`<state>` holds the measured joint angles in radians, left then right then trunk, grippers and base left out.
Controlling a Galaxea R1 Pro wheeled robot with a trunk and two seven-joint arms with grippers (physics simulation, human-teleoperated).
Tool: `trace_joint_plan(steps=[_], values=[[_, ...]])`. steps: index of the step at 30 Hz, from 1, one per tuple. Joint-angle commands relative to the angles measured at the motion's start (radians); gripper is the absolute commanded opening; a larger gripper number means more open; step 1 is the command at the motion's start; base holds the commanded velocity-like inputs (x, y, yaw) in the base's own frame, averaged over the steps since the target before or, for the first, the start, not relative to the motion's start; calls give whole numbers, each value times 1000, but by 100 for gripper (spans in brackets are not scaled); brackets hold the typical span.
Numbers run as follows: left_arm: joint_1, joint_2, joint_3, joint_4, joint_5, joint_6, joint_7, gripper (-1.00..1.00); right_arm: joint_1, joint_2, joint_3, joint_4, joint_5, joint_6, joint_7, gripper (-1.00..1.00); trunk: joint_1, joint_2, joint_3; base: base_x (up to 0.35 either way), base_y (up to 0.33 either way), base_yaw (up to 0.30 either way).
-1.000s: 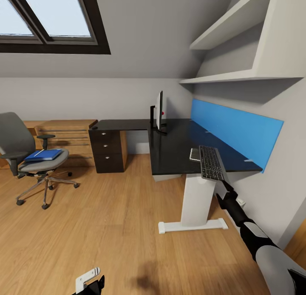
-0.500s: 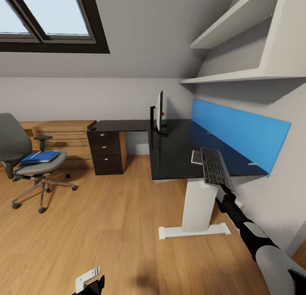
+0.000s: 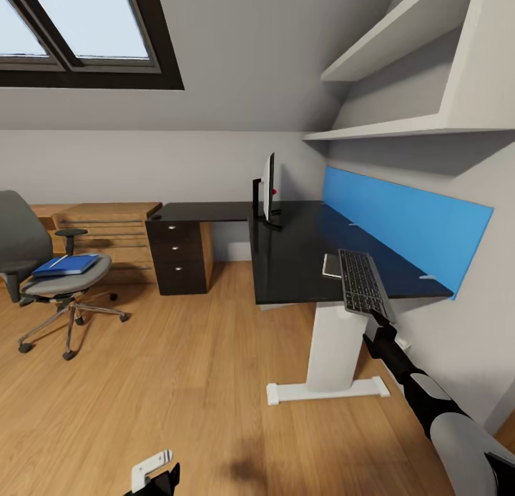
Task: In the bedroom, organize the workspace by keeping the computer under the desk, ensuring the monitor is on the desk, placing the keyboard on the desk next to the monitor, placing the mouse on the desk next to the keyboard, moving the folder from the swivel chair onto the desk next to the mouse, stacking the notebook on top of the folder with the pen on top of the notebook, and positioning the swivel chair next to the desk.
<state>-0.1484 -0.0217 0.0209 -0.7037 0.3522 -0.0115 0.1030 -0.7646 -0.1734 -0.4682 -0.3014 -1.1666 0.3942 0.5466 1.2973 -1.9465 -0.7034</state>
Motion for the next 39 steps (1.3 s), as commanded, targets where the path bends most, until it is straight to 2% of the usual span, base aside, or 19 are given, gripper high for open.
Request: trace_joint_plan(steps=[1, 23, 34, 39], values=[[-1, -2, -6, 0, 8, -1, 3, 100, -1, -1, -4, 1, -7, 9, 0, 100, 0, 0, -1, 3, 0, 0], [0, -4, -18, 0, 8, -1, 3, 100, -1, -1, -6, 1, -14, 13, 1, 100, 0, 0, -1, 0, 0, 0], [0, -4, -18, 0, 8, -1, 1, 100, -1, -1, -6, 1, -85, 14, 1, 100, 0, 0, -1, 0, 0, 0], [0, -4, -18, 0, 9, -1, 1, 100, -1, -2, -6, 1, -101, 14, 1, 100, 0, 0, -1, 0, 0, 0]])
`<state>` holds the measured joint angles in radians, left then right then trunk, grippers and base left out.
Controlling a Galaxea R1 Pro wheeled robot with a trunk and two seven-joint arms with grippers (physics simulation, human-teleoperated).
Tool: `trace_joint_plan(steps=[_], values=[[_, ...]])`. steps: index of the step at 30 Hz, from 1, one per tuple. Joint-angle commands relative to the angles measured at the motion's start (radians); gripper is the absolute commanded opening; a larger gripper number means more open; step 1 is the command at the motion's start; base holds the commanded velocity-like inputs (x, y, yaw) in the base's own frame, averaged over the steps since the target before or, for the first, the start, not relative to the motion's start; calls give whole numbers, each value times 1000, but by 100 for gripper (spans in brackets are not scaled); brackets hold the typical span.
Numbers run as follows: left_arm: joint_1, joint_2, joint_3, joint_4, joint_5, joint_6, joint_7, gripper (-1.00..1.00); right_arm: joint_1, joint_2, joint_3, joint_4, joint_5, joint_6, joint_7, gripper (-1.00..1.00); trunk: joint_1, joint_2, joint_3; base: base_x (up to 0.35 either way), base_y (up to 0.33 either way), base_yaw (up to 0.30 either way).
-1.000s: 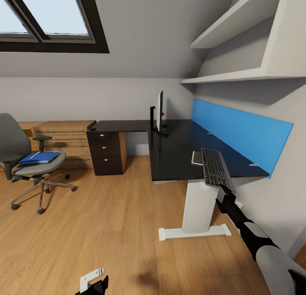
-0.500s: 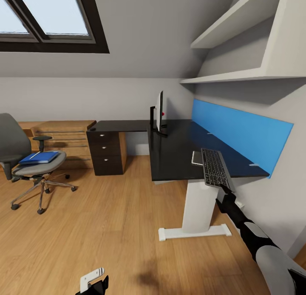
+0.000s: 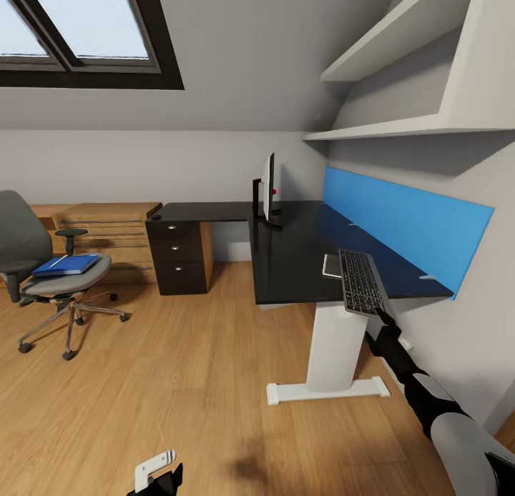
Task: In the bedroom, organize the workspace by keeping the computer under the desk, ensuring the monitor is on the desk, placing the keyboard on the desk next to the monitor, placing the mouse on the desk next to the keyboard, moving the folder from the swivel chair onto the desk next to the mouse, stacking the notebook on top of the folder with the pen on top of the notebook, and positioning the swivel chair next to the desk.
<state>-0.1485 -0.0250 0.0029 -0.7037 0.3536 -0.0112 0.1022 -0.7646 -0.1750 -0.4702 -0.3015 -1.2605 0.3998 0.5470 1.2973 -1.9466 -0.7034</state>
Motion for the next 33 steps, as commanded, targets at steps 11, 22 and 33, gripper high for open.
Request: trace_joint_plan(steps=[11, 22, 33], values=[[0, 0, 0, 0, 7, -1, 2, 100, -1, -1, -4, 1, -14, 8, 1, 100, 0, 0, -1, 0, 0, 0], [-1, 0, 0, 0, 7, -1, 1, 100, -1, -1, -4, 1, -14, 8, 1, 100, 0, 0, -1, 0, 0, 0], [0, 0, 0, 0, 8, -1, 0, 100, -1, -3, -4, 1, -14, 8, 0, 100, 0, 0, -1, 86, 0, 0]])
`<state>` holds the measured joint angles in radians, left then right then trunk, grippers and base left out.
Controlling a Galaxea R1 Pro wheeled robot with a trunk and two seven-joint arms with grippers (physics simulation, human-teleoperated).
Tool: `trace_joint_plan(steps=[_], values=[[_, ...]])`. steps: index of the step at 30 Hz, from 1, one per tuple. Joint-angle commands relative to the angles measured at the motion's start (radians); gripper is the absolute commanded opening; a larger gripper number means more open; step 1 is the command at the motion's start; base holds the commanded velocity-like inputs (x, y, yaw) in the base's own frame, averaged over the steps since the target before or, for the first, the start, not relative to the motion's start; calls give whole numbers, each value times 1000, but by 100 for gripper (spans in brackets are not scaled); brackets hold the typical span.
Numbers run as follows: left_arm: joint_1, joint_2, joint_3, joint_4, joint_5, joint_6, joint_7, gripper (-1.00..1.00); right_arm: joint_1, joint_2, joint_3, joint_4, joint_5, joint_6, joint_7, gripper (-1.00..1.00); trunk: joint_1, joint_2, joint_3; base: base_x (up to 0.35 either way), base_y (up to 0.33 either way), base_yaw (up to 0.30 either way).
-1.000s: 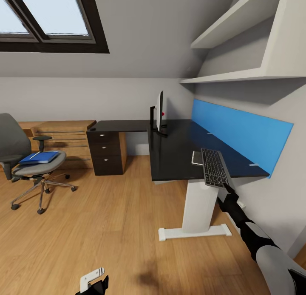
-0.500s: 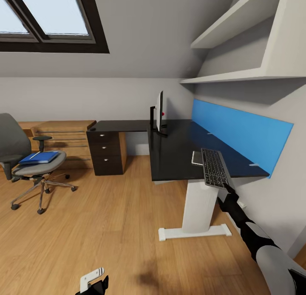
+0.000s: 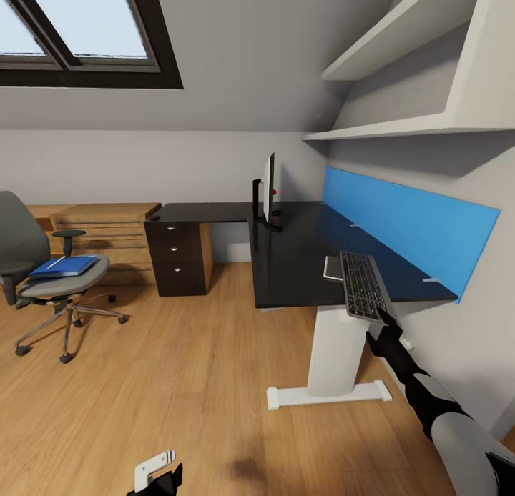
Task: In the bedroom, organize the workspace by keeping the computer under the desk, ensuring the monitor is on the desk, placing the keyboard on the desk next to the monitor, placing the mouse on the desk next to the keyboard, moving the folder from the swivel chair onto the desk next to the mouse, stacking the notebook on top of the folder with the pen on top of the notebook, and positioning the swivel chair next to the desk.
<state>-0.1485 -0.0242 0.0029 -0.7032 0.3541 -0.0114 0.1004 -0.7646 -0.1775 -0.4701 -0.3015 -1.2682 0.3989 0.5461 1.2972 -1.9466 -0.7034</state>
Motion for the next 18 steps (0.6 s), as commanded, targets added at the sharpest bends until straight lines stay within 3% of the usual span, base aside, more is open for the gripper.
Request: trace_joint_plan(steps=[1, 18], values=[[0, 0, 0, -1, 7, -1, 2, 100, -1, 0, -4, 1, -7, 8, 1, 100, 0, 0, -1, 57, 0, 0], [0, 0, 0, -1, 7, -2, 2, 100, -1, 0, -4, 1, -7, 6, 0, 100, 0, 0, -1, 26, 0, 0]])
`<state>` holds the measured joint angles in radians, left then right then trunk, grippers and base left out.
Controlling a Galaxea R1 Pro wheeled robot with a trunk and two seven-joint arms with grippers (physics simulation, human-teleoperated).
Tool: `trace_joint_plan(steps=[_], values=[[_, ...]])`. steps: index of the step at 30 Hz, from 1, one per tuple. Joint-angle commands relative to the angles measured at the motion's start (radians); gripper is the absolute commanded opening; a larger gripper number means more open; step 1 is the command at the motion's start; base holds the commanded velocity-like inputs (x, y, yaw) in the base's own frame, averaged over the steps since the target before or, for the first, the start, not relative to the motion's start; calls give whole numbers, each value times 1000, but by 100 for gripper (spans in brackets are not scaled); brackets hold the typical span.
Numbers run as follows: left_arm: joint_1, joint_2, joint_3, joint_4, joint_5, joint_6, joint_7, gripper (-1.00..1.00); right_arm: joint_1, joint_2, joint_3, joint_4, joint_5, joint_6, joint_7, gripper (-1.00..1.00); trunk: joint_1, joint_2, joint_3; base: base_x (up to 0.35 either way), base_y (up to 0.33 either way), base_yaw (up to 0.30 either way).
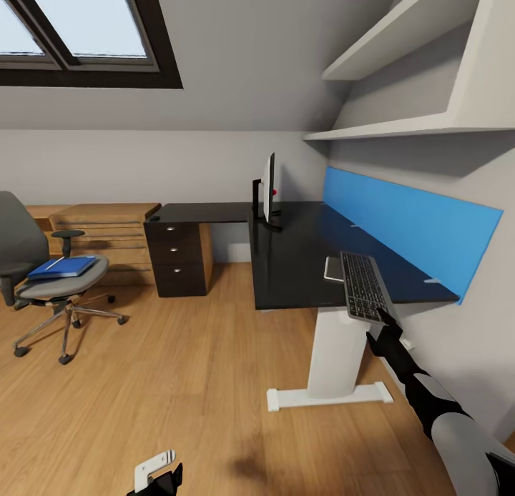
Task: In the bedroom, organize the workspace by keeping the computer under the desk, ensuring the monitor is on the desk, placing the keyboard on the desk next to the monitor, placing the mouse on the desk next to the keyboard, moving the folder from the swivel chair onto the desk next to the mouse, stacking the notebook on top of the folder with the pen on top of the notebook, and positioning the swivel chair next to the desk.
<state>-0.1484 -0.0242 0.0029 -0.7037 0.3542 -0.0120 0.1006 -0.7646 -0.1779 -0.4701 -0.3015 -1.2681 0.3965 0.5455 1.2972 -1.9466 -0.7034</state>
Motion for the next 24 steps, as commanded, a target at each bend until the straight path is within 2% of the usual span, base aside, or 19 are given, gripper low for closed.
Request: trace_joint_plan(steps=[1, 14, 20, 24], values=[[0, 0, 0, 0, 7, -1, 2, 100, -1, 0, -4, 1, -7, 9, 1, 100, 0, 0, -1, 48, 0, 0], [0, 0, 0, 0, 7, 0, 2, 100, -1, -1, -4, 1, -7, 9, 1, 100, 0, 0, -1, 14, 0, 0], [0, 0, -1, 0, 6, 0, 2, 100, -1, -1, -4, 1, -7, 9, 1, 100, 23, -42, -20, 1, 0, 0], [0, -1, 0, 0, 6, 0, 2, 100, -1, -2, -3, 1, -7, 9, 1, 100, 23, -42, -20, 0, 0, 0]])
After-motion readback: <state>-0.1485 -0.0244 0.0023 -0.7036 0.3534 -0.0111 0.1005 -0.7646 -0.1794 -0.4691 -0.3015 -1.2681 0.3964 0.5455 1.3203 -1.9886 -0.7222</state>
